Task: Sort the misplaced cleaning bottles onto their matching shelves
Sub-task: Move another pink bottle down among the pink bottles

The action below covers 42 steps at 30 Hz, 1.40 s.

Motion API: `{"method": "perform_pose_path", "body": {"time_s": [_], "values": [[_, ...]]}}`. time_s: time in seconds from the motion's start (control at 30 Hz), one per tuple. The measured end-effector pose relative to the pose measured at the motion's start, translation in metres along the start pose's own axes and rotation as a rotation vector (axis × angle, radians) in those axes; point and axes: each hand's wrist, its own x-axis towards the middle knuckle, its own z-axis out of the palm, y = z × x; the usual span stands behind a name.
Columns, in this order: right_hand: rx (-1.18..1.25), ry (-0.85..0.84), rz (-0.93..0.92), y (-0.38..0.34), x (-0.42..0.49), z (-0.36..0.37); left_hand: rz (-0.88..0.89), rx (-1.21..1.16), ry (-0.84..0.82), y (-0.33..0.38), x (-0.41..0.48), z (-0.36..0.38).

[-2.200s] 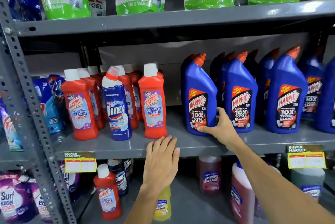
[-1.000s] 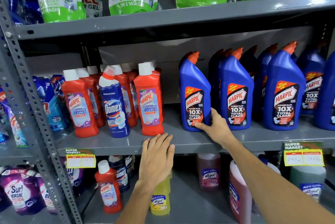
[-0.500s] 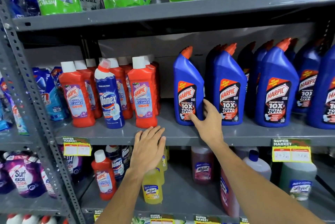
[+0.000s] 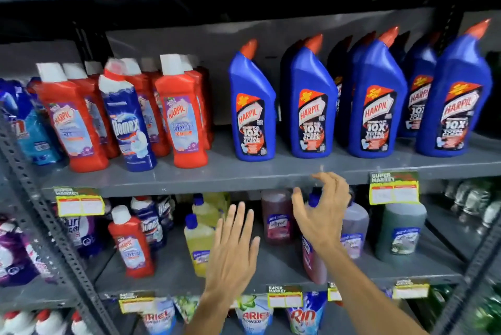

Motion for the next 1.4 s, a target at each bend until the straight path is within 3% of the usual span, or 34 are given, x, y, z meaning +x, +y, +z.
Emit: {"method": "perform_pose_path", "body": {"time_s": [0.23, 0.6, 0.93, 1.2, 1.4], "values": [[-0.011, -0.267, 0.199, 0.067, -0.057, -0.002, -0.090, 0.052, -0.299, -0.008, -0.022, 0.076], [0.046, -0.199, 0.540, 0.131, -0.108, 0.033, -0.094, 0.039, -0.647, -0.048, -0.051, 0.179], [0.017, -0.331, 0.762, 0.159, -0.115, 0.054, -0.157, 0.005, -0.667, -0.067, -0.048, 0.213], [0.110, -0.691, 0.738, 0.179, -0.129, 0.076, -0.174, -0.046, -0.689, -0.073, -0.047, 0.215], [0.057, -0.804, 0.722, 0.205, -0.137, 0.074, -0.179, -0.055, -0.680, -0.073, -0.050, 0.216]]}}
